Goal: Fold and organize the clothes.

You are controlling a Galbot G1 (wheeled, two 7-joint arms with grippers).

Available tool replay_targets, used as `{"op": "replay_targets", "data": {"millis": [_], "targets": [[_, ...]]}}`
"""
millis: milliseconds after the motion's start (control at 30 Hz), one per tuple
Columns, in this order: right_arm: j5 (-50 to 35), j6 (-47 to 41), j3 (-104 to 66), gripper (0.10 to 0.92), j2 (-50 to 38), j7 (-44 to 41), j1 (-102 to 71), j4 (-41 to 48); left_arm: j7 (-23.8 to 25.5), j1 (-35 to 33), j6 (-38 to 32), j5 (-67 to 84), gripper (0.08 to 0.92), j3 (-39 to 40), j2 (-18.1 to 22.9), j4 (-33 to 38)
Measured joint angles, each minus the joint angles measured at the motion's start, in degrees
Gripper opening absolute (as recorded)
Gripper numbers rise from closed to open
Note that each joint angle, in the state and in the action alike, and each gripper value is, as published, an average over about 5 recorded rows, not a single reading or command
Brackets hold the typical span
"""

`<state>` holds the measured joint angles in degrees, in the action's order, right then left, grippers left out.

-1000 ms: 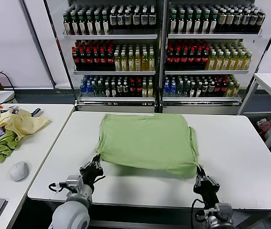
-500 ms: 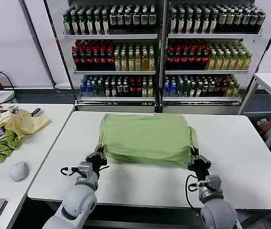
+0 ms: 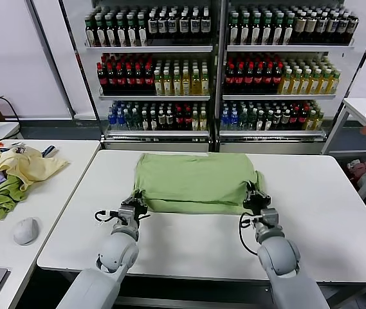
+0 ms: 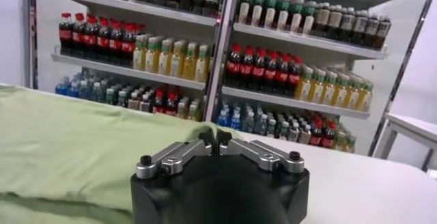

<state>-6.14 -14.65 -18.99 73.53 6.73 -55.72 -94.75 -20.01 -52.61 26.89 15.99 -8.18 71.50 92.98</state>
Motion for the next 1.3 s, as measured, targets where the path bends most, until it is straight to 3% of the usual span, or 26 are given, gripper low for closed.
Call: {"op": "replay_targets", "data": {"millis": [200, 600, 967, 1100, 1300], "targets": [[1.57, -0.36, 1.11, 0.174, 0.75, -0.66, 2.17, 3.66, 0.06, 0.52, 0.25, -0.66, 0.157, -0.01, 0.45, -1.65], [2.37, -0.36, -0.2, 0.519, 0.6, -1.03, -0.73, 2.47, -0.5, -1.16, 0.3, -0.82, 0.503, -1.48, 0.2, -0.38], [-3.72, -4.62, -3.81, 0.806, -0.52, 0.74, -6.05, -0.98, -0.68, -1.71, 1.64, 0.75, 0.797, -1.69, 0.24, -0.4], [-5.74, -6.78, -3.95, 0.797, -0.56, 1.51, -6.4, -0.89, -0.64, -1.45, 1.74, 1.5, 0.771, -1.36, 0.49, -0.81], [-8.03, -8.71, -3.61, 0.638, -0.44, 1.91, -6.35, -0.27, -0.46, -1.71, 2.05, 2.61, 0.599, -1.04, 0.68, -0.97]]}}
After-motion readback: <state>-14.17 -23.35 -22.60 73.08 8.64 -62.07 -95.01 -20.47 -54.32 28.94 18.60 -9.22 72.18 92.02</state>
